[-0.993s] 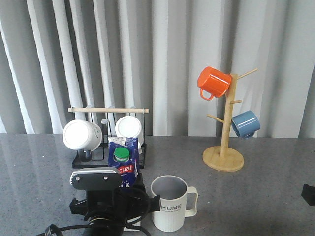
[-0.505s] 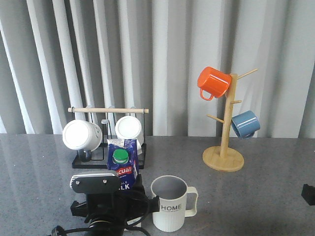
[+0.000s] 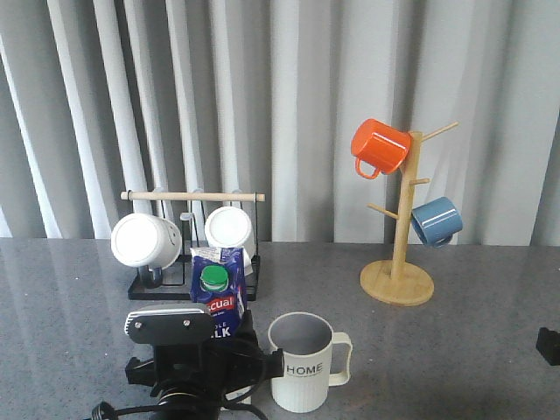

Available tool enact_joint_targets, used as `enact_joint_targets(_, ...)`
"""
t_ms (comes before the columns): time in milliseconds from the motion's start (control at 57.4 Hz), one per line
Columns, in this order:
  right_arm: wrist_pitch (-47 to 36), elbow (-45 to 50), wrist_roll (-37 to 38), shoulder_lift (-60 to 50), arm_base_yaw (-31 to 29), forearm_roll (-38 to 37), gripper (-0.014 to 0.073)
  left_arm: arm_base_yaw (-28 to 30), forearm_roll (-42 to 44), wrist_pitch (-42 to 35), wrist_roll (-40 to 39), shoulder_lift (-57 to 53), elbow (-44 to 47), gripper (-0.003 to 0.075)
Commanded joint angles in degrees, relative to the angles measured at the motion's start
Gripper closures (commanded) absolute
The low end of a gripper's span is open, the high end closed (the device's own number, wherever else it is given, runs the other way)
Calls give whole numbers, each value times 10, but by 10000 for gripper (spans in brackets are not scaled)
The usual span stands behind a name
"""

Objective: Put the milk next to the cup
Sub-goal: 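Carry the carton toward the white mug and lower it beside it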

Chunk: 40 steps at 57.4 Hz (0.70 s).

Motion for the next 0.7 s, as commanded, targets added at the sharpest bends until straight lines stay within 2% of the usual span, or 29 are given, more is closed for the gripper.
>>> enact_joint_targets(0, -41, -15, -1, -8, -4, -1, 604, 0, 13, -52, 2, -23, -11, 554)
enact_joint_targets(87, -41, -15, -1, -8, -4, -1, 604, 0, 17, -54, 2, -23, -11, 533)
enact_joint_targets(209, -41, -15, -1, -8, -4, -1, 604, 0, 10, -43, 3, -23, -11, 444)
enact_joint_targets(418, -41, -15, -1, -8, -4, -1, 604, 0, -4, -39, 6, -23, -11, 151)
enact_joint_targets(557, -41, -15, -1, -8, -4, -1, 604, 0, -4, -22, 6, -23, -11, -16)
enact_joint_targets(679, -41, -15, -1, -8, -4, -1, 604, 0, -2, -3, 6, -23, -11, -8)
